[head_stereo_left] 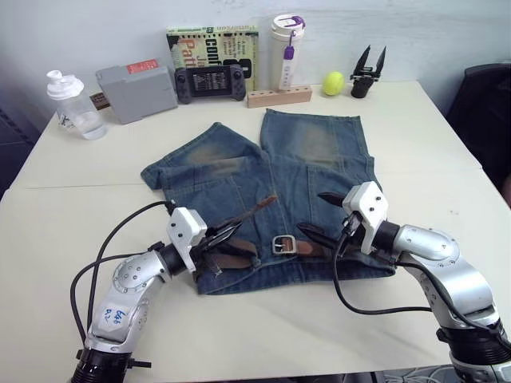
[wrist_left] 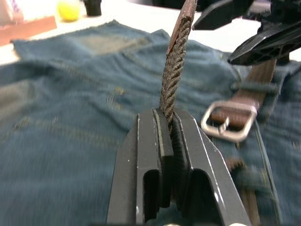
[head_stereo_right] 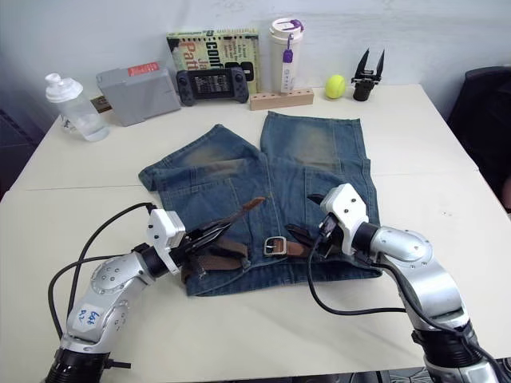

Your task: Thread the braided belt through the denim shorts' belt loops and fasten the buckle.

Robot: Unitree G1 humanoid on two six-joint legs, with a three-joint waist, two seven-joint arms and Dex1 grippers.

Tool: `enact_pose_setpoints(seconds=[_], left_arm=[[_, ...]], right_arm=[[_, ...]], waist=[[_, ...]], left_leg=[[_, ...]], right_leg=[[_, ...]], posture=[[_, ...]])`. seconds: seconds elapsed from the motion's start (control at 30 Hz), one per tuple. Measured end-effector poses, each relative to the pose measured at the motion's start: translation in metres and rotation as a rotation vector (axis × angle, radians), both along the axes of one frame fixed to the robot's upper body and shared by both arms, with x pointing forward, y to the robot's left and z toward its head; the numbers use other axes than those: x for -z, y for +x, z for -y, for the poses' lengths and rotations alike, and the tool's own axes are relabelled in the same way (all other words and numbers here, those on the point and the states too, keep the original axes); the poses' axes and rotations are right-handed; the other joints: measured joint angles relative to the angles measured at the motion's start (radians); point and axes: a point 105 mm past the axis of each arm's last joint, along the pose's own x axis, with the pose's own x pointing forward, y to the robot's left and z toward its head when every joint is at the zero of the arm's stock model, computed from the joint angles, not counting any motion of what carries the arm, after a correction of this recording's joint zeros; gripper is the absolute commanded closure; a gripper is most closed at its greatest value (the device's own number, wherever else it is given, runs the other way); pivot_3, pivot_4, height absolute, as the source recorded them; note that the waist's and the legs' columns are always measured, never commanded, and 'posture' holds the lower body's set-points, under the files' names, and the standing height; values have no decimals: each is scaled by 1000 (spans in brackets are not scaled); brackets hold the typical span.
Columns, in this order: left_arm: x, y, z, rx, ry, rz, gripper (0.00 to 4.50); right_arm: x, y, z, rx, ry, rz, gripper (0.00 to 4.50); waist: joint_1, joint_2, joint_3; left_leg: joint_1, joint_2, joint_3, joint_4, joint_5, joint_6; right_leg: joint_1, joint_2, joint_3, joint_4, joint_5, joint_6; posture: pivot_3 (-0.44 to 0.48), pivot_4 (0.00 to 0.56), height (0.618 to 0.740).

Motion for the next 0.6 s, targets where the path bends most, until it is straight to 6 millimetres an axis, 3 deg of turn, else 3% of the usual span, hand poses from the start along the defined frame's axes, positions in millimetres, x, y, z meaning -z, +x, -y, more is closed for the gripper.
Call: enact_pose_setpoints(seconds=[0.1, 0.2, 0.27, 0.33, 0.43, 0.6], left_arm=[[4, -2, -3, -2, 19, -15, 4500], [3, -5, -6, -8, 36, -16, 4500], [5, -5, -12, -30, 40, -30, 4500], [7, -6, -13, -32, 41, -38, 4500], [7, -6, -13, -33, 41, -42, 4500], [6, -6, -12, -31, 40, -42, 4500]], right_arm=[[3, -2, 0, -16, -42, 2, 96], [7, -9, 1, -67, -110, 0, 96], [7, -21, 4, -121, -207, 19, 96], [21, -32, 1, -166, -252, -19, 96], [32, -42, -8, -214, -264, -52, 96], [33, -51, -25, -257, -254, -29, 96]], waist=[[-12, 0, 0], [-25, 0, 1], [14, 0, 1], [23, 0, 1], [22, 0, 1], [24, 0, 1]], left_leg=[[-7, -15, -25, -1, 9, 1], [-10, -49, -56, -11, 29, 4], [-8, -44, -45, -10, 26, 0], [-8, -41, -43, -11, 25, -2], [-8, -40, -39, -10, 24, -2], [-8, -40, -37, -10, 24, -2]], right_leg=[[0, -15, -15, 6, -4, 4], [5, -52, -40, 17, -19, 15], [5, -46, -34, 11, -18, 15], [4, -43, -32, 9, -18, 14], [3, -43, -28, 9, -17, 15], [2, -43, -27, 8, -16, 15]], posture=[[0, 150, 705], [0, 150, 705], [0, 150, 705], [0, 150, 705], [0, 150, 705], [0, 150, 705]])
